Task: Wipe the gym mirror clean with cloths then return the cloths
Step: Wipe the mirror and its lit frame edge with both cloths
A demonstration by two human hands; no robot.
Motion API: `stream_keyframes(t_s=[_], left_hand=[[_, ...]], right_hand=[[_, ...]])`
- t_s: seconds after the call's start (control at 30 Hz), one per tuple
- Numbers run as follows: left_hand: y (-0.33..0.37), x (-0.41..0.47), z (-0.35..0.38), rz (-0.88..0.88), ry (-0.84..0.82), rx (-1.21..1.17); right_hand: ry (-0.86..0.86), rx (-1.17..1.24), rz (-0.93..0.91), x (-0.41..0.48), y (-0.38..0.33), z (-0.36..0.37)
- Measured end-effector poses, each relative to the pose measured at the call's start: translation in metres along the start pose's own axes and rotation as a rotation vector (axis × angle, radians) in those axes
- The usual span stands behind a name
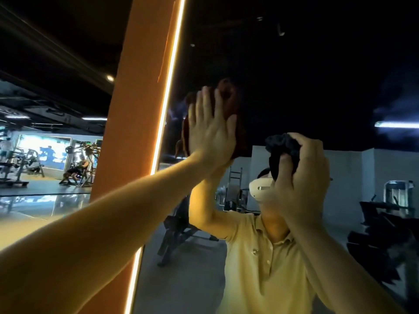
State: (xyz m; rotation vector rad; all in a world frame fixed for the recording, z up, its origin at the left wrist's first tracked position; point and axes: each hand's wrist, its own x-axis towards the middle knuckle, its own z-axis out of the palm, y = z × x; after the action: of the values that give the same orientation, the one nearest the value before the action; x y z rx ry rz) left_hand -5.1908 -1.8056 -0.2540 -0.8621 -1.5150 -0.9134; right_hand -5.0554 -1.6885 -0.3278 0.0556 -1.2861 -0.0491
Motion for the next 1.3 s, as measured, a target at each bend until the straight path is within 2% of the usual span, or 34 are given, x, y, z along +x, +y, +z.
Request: stream_keyframes(t_s=[0.03,0.1,0.17,0.23,0.27,0.4,0.47,0.67,0.77,0.87,0.97,1.13,1.3], left_hand=[[0.020,-0.001,0.007,0.086,0.015,0.006],[0.039,-0.012,0.015,0.366,-0.048,0.022],[0.025,-0.019,0.012,0.621,-0.135,0.048],[-0.004,-0.019,0.001,0.703,-0.179,0.067],[-0.021,-0.019,-0.004,0.653,-0.177,0.067],[-0.087,-0.065,-0.012,0.249,-0.096,0.005],[-0.104,-0.109,-0.005,0.168,-0.059,-0.003],[-0.118,-0.220,-0.004,0.225,-0.201,-0.014],[-0.106,-0.176,-0.012,0.208,-0.216,-0.023],[-0.071,-0.091,-0.014,0.063,-0.136,-0.060],[-0.057,-0.065,-0.008,0.003,-0.073,-0.064],[-0.085,-0.156,0.006,0.143,-0.018,-0.102],[-0.125,-0.272,0.008,0.181,-0.201,-0.030]], right_hand=[[-0.001,0.027,0.020,0.000,0.000,0.000],[0.001,0.036,0.032,0.001,-0.001,-0.002],[-0.019,0.009,0.007,0.002,0.000,-0.002],[-0.048,-0.035,-0.011,-0.001,0.000,-0.001],[-0.061,-0.053,-0.011,-0.003,-0.001,0.002],[-0.103,-0.071,-0.020,-0.019,-0.009,0.013],[-0.118,-0.040,-0.031,-0.031,-0.016,0.018],[-0.322,-0.042,-0.202,-0.077,-0.033,0.024],[-0.337,-0.051,-0.193,-0.079,-0.031,0.023],[-0.317,-0.038,-0.178,-0.079,-0.034,0.023],[-0.305,-0.016,-0.177,-0.078,-0.036,0.020],[-0.314,-0.020,-0.198,-0.081,-0.030,0.022],[-0.298,-0.045,-0.201,-0.083,-0.032,0.026]])
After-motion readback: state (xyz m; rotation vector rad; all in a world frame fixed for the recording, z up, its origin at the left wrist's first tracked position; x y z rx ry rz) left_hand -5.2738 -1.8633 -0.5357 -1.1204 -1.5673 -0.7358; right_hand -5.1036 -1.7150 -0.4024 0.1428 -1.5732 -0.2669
